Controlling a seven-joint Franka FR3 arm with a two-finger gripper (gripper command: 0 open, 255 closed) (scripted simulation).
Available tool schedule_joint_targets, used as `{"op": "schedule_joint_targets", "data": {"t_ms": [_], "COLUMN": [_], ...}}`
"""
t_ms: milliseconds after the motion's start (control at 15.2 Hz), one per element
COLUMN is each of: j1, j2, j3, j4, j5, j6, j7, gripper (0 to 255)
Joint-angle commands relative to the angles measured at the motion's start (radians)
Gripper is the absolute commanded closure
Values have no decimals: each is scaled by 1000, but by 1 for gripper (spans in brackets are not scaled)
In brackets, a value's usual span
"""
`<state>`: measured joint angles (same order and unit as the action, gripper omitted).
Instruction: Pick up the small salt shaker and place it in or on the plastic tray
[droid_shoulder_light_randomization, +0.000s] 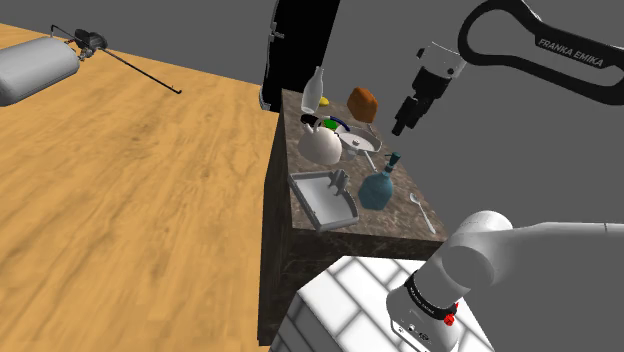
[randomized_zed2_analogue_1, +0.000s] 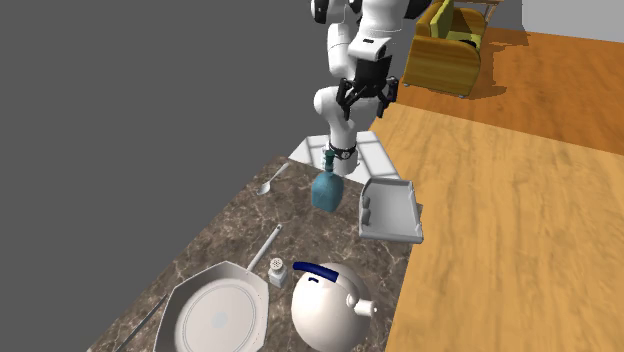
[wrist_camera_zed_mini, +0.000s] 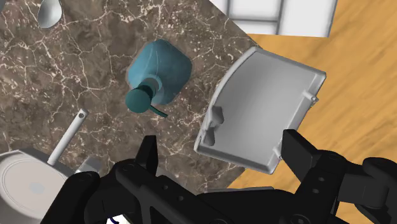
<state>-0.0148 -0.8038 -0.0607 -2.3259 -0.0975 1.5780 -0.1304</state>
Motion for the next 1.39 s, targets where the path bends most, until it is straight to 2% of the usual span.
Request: {"op": "schedule_joint_targets", "data": {"t_ms": [0, 726, 1056, 1320], "j1": [0, -19, -17, -17], "j2": [0, 307, 482, 634], "j3": [0, -185, -263, -318], "j4": [0, 52, 129, 214], "j5": [0, -52, -30, 17], "j6": [0, 259, 354, 414], "j7": [0, -190, -286, -373], "gripper": [0, 0, 0, 0]}}
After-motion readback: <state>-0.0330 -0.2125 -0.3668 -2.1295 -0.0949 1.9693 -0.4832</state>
